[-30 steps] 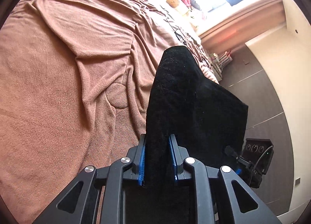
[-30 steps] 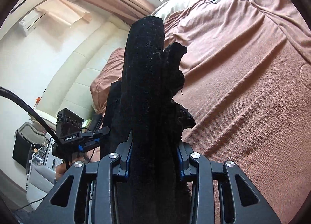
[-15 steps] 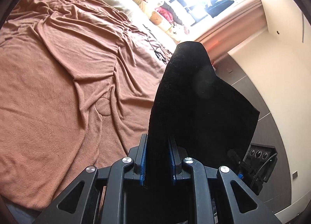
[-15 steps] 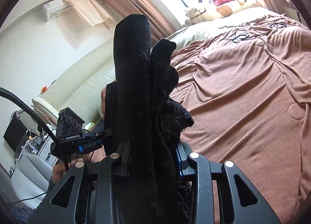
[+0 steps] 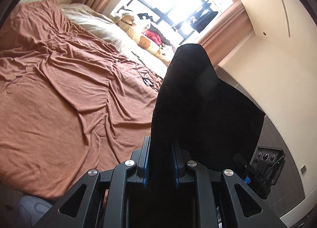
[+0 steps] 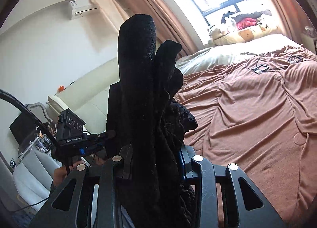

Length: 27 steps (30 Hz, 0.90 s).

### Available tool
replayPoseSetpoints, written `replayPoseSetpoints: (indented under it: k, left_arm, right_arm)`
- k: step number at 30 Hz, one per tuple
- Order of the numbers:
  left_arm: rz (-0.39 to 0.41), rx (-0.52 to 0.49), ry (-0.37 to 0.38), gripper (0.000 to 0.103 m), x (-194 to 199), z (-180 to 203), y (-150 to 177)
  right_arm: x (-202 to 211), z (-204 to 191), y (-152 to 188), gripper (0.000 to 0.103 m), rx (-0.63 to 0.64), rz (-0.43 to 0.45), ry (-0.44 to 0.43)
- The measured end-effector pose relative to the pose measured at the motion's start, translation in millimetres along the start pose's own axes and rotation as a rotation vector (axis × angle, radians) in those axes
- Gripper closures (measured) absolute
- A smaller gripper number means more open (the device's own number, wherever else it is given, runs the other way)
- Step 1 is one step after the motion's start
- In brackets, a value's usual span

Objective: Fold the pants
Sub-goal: 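Lift the folded black pants with both grippers and carry them toward the headboard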

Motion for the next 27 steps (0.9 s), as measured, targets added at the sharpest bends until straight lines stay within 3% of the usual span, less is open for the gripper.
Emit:
replayPoseSetpoints:
  k: [12, 27]
  left_arm:
    - [0.089, -0.049, -0.061, 0.084, 79, 26, -22]
    - [0.202, -0.024, -0.110, 0.084, 153, -36, -43]
  right_arm:
    - [13, -37, -3, 0.073, 0.070, 0.021, -0.057]
    - [-60, -74, -7, 0.073, 0.139, -0.025, -0.096]
Point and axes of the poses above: each gripper's, at about its wrist camera, not at the fingertips, and x roughly against the way its jaws point, z to its right, y to its underside, the point moved 1 cm from there along -x, roughly the way its jaws point, and after that the axes turned 14 degrees about -x, right-handed, at the moved point
